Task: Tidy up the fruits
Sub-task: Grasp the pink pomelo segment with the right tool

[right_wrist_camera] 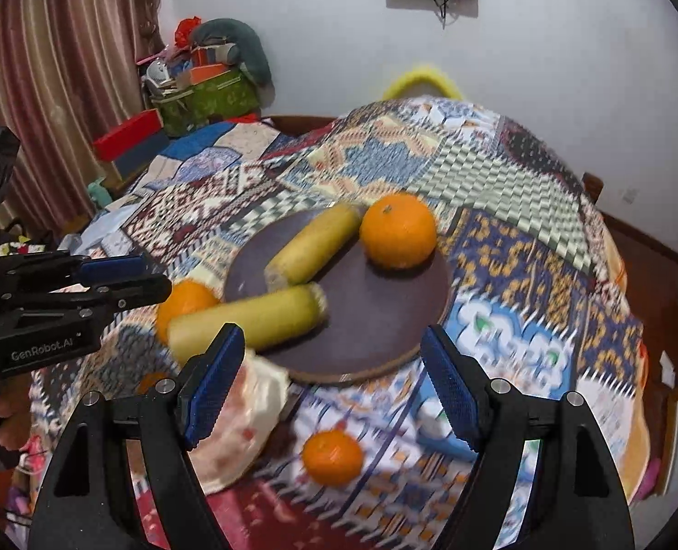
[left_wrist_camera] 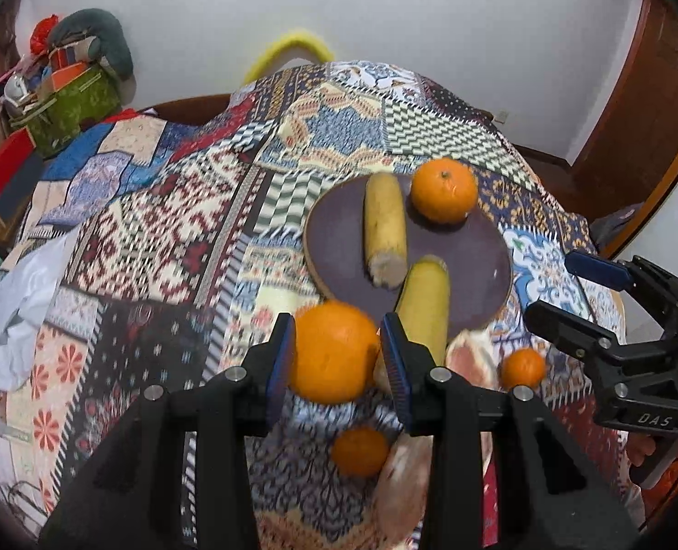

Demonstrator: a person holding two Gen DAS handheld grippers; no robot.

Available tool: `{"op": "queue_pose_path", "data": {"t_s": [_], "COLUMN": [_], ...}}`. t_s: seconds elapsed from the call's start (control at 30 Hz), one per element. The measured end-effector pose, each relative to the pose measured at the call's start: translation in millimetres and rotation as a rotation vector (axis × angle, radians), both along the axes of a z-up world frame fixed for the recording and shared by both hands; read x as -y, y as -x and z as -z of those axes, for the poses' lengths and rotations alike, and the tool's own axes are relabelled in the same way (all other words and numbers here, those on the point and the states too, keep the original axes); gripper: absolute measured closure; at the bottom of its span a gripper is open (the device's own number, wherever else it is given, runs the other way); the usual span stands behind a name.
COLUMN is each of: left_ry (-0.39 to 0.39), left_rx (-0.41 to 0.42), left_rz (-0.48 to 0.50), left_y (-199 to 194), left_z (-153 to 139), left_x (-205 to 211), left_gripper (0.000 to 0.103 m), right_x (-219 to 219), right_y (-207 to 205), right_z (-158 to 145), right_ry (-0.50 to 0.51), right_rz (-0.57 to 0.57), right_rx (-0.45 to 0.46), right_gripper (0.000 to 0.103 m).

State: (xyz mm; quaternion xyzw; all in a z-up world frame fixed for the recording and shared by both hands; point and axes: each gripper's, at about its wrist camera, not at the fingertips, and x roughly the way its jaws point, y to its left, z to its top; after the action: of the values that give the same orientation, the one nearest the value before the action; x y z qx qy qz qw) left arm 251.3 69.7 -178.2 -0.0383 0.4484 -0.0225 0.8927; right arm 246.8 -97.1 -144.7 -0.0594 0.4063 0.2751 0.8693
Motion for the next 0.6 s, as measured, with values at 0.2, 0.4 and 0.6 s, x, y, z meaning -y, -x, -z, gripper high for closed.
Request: {"op": "queue_pose_path", "data": {"t_s": [0.2, 0.4, 0.6], "left_ry": [-0.012, -0.021, -0.008], "left_rx": [-0.015, -0.022, -0.029], "left_rz": [-0.01, -0.011, -0.015], "left_y": [24.6, 37.2, 42.5], "left_z": [9.9, 19.1, 27.9], "left_x": [-6.6, -11.1, -18.0], "left_gripper": [0.063, 0.059, 0.058], "right_x": [-7.1, -27.0, -38.2], "right_y": [13.4, 26.1, 23.8], "right_z": [12.0, 20.8, 33.6], "right_ry": [-0.03, 0.0, 0.023], "right_rz": [0.007, -0.003, 0.009], "right_rx": [-0.065, -0.066, -0.091], "right_gripper": [0.026, 0.026, 0.026]}}
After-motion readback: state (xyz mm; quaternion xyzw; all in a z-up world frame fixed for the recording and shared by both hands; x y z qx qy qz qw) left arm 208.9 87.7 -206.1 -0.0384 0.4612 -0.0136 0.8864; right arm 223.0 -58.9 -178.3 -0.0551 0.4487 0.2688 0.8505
